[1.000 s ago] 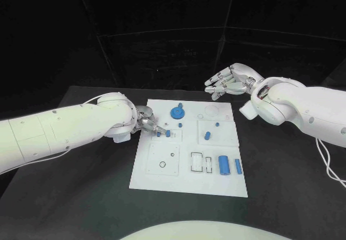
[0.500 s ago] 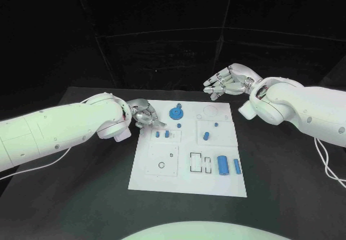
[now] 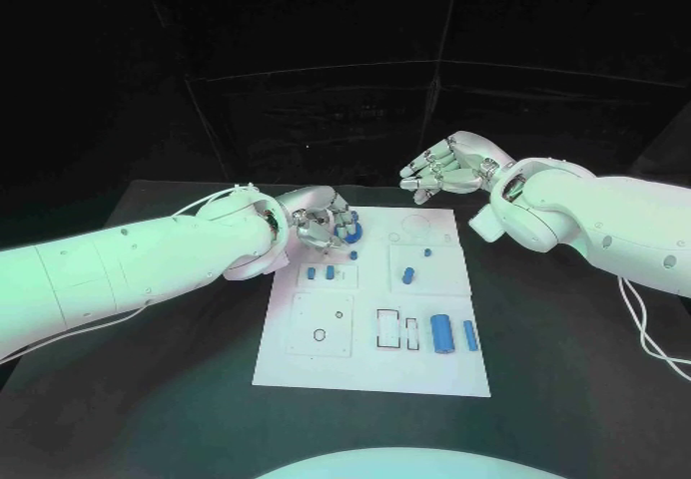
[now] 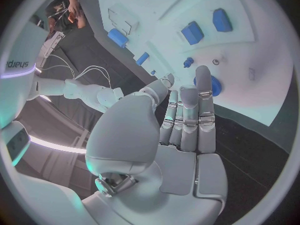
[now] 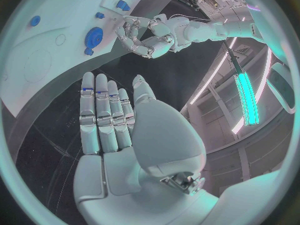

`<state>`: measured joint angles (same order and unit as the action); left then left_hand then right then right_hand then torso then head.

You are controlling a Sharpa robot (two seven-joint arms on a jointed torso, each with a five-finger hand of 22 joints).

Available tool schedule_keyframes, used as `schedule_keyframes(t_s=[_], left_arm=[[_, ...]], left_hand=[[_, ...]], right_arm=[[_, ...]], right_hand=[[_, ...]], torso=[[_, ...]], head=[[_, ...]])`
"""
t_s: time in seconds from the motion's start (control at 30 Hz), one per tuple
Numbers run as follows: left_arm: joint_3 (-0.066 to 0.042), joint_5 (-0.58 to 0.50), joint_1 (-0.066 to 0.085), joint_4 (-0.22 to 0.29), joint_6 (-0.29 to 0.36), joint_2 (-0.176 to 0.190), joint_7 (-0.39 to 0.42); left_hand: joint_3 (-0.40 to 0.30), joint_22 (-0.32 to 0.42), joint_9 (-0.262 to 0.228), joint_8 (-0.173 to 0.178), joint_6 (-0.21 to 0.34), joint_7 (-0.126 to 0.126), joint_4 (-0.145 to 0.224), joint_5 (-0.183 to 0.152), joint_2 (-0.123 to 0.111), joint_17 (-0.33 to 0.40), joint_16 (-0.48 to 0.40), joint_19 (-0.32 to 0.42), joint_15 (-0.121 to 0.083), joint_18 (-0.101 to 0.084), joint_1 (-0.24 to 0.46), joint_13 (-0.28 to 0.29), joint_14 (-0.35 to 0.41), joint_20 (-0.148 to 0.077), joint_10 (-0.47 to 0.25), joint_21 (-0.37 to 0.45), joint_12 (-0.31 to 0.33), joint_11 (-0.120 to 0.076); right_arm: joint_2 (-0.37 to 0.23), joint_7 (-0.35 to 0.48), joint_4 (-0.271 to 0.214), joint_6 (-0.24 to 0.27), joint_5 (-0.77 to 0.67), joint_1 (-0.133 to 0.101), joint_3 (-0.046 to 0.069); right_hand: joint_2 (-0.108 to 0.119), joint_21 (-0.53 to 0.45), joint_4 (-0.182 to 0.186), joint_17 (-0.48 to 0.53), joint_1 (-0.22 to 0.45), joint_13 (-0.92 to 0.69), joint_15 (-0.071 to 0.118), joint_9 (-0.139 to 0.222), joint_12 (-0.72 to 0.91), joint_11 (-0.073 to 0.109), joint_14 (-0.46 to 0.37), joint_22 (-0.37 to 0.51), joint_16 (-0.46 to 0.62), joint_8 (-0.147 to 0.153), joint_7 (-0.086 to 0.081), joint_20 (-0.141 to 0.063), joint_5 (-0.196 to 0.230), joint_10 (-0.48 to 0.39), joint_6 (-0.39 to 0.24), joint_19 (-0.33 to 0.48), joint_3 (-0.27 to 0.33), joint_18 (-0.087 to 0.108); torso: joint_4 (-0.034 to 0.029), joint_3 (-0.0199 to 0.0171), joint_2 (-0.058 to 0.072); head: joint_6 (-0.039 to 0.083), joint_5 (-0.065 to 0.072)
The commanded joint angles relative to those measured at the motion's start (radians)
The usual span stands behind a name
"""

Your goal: Assemble the parts on the task board

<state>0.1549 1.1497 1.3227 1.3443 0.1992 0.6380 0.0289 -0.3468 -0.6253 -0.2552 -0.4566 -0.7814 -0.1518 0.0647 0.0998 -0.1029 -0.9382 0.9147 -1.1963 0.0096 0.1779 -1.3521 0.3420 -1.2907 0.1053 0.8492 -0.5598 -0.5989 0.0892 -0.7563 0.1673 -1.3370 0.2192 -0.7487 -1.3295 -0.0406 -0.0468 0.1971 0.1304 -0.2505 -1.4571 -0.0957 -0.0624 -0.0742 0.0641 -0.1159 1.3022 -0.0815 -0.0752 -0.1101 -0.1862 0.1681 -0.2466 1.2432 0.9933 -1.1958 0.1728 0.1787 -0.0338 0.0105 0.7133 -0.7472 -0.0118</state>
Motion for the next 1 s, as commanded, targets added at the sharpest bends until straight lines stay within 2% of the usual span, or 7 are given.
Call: schedule_keyframes(t_s=[0.03,0.1,0.2,0.27,0.43,0.87,1.0], left_arm=[[0.004,0.182,0.0,-0.02,0.036,-0.018,0.082],[0.01,0.201,0.0,-0.034,0.033,-0.029,0.084],[0.019,0.229,-0.001,-0.064,0.018,-0.053,0.079],[0.023,0.256,-0.003,-0.085,-0.003,-0.07,0.069],[0.027,0.28,-0.008,-0.112,-0.037,-0.097,0.047],[0.028,0.316,-0.016,-0.148,-0.081,-0.137,-0.011],[0.028,0.321,-0.018,-0.157,-0.09,-0.144,-0.018]], left_hand=[[0.008,-0.012,0.022,0.023,-0.025,0.003,-0.009,-0.004,-0.015,-0.108,0.138,-0.045,-0.005,0.005,0.025,-0.023,-0.081,-0.001,0.012,-0.026,0.009,-0.004],[0.01,-0.078,0.036,0.036,-0.047,0.008,-0.011,-0.004,-0.019,-0.186,0.236,-0.093,-0.009,-0.005,0.033,-0.04,-0.126,-0.004,0.02,-0.104,0.017,-0.007],[0.013,-0.225,0.062,0.065,-0.071,0.01,-0.011,-0.005,-0.025,-0.247,0.326,-0.152,-0.01,-0.031,0.038,-0.072,-0.153,-0.007,0.02,-0.263,0.038,-0.006],[0.02,-0.293,0.073,0.079,-0.081,0.013,-0.011,-0.006,-0.029,-0.284,0.375,-0.178,-0.011,-0.043,0.042,-0.088,-0.171,-0.007,0.018,-0.337,0.049,-0.007],[0.034,-0.396,0.09,0.099,-0.093,0.017,-0.013,-0.008,-0.027,-0.337,0.439,-0.218,-0.014,-0.059,0.042,-0.112,-0.199,-0.011,0.007,-0.448,0.068,-0.008],[0.015,-0.47,0.105,0.115,-0.125,0.026,-0.003,-0.006,0.001,-0.346,0.465,-0.245,-0.021,-0.071,0.018,-0.144,-0.214,-0.017,0.029,-0.525,0.087,-0.014],[0.008,-0.487,0.108,0.117,-0.138,0.028,-0.002,-0.006,0.005,-0.345,0.467,-0.249,-0.022,-0.074,0.016,-0.152,-0.215,-0.019,0.046,-0.542,0.091,-0.016]], right_arm=[[0.002,0.017,-0.002,0.014,-0.003,-0.002,0.001],[0.003,0.017,-0.002,0.014,-0.003,-0.002,0.001],[0.004,0.017,-0.003,0.015,-0.004,-0.002,0.001],[0.006,0.016,-0.004,0.016,-0.004,-0.002,0.001],[0.008,0.016,-0.004,0.016,-0.004,-0.002,0.001],[0.01,0.015,-0.005,0.016,-0.005,-0.002,0.001],[0.01,0.015,-0.005,0.016,-0.005,-0.002,0.001]], right_hand=[[-0.008,-0.004,-0.008,0.002,0.001,0.001,-0.002,-0.001,0.004,0.0,-0.005,0.001,0.007,-0.006,0.001,0.002,-0.002,-0.005,0.007,-0.009,-0.001,0.006],[-0.008,-0.004,-0.008,0.002,0.001,0.001,-0.002,-0.001,0.004,0.0,-0.005,0.001,0.007,-0.006,0.001,0.002,-0.002,-0.005,0.007,-0.009,-0.001,0.006],[-0.008,-0.005,-0.009,0.002,0.0,0.002,-0.002,-0.001,0.004,0.0,-0.005,0.001,0.007,-0.006,0.001,0.002,-0.002,-0.006,0.008,-0.009,-0.001,0.006],[-0.007,-0.005,-0.009,0.002,0.0,0.002,-0.002,-0.001,0.004,0.0,-0.005,0.001,0.007,-0.006,0.001,0.002,-0.002,-0.006,0.007,-0.009,-0.001,0.006],[-0.007,-0.005,-0.01,0.002,0.0,0.002,-0.002,-0.001,0.003,-0.001,-0.005,0.002,0.007,-0.006,0.0,0.002,-0.002,-0.006,0.007,-0.009,0.0,0.006],[-0.006,-0.006,-0.01,0.002,0.0,0.002,-0.002,0.0,0.003,-0.001,-0.005,0.002,0.007,-0.005,0.0,0.002,-0.001,-0.007,0.006,-0.009,0.0,0.005],[-0.006,-0.006,-0.01,0.002,0.0,0.002,-0.002,0.0,0.003,-0.001,-0.005,0.002,0.007,-0.005,0.0,0.002,-0.001,-0.007,0.006,-0.009,0.0,0.005]], torso=[[0.0005,-0.0002,0.001],[-0.0003,-0.0001,0.0],[0.0005,-0.0006,0.0],[0.0006,0.0002,0.001],[-0.0006,-0.0005,0.0],[0.0002,0.0,0.0],[-0.0017,-0.0001,0.0]], head=[[0.003,0.003],[0.004,0.006],[0.007,0.004],[0.008,0.007],[0.005,0.008],[0.002,0.012],[0.0,0.014]])
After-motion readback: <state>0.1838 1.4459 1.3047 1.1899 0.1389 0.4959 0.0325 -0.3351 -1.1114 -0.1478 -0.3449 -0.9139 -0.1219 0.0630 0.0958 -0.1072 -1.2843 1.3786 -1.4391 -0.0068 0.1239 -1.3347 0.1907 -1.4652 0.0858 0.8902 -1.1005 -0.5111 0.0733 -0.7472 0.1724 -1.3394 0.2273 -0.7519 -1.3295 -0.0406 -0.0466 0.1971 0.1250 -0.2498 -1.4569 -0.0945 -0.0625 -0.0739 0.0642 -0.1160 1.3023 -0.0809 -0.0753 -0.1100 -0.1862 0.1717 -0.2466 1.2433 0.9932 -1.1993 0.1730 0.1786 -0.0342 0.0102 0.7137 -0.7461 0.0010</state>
